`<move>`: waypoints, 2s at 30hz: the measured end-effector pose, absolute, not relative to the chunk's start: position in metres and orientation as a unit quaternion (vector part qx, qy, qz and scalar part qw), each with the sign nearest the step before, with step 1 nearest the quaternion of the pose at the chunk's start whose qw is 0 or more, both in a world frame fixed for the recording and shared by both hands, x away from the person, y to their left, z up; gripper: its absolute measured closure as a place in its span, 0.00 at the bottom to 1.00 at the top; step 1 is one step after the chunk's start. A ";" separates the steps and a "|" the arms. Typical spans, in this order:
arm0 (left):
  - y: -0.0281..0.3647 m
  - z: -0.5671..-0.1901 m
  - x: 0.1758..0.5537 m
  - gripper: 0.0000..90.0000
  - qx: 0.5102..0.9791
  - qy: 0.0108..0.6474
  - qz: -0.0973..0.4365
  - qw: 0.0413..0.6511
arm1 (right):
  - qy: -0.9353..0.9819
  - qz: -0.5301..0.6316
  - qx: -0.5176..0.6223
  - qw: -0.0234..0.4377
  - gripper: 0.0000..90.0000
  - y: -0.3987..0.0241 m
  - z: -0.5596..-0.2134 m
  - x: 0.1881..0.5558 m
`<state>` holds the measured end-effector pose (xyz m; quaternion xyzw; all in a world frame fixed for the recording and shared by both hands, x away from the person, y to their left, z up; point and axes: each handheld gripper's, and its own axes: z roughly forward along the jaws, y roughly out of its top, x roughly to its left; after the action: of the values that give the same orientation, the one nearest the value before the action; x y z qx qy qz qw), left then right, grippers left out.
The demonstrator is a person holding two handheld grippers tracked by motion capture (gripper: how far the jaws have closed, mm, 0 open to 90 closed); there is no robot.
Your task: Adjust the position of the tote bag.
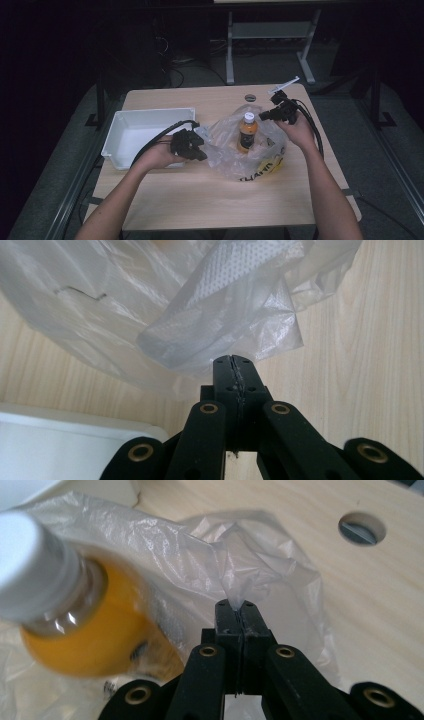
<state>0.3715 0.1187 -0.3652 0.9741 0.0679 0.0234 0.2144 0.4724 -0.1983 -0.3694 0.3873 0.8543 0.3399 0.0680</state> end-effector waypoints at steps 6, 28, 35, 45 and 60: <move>0.115 -0.380 0.365 1.00 0.977 0.067 0.016 0.200 | 0.860 0.326 0.388 0.062 0.99 -0.206 -0.382 0.464; 0.105 -0.408 0.354 1.00 0.983 0.058 -0.005 0.174 | 0.869 0.282 0.404 0.036 0.98 -0.217 -0.421 0.445; 0.105 -0.415 0.352 1.00 0.983 0.060 -0.011 0.173 | 0.869 0.278 0.408 0.032 0.96 -0.220 -0.426 0.442; 0.105 -0.424 0.348 1.00 0.983 0.059 -0.017 0.173 | 0.863 0.288 0.415 0.032 0.89 -0.225 -0.429 0.438; 0.139 -0.366 0.336 0.64 0.962 0.052 -0.012 0.268 | 0.851 0.354 0.385 0.051 0.62 -0.225 -0.392 0.419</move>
<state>0.3363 0.1388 -0.3663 0.9619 0.0525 -0.0124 0.2679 0.4191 -0.2252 -0.3918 0.3852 0.8507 0.3539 0.0513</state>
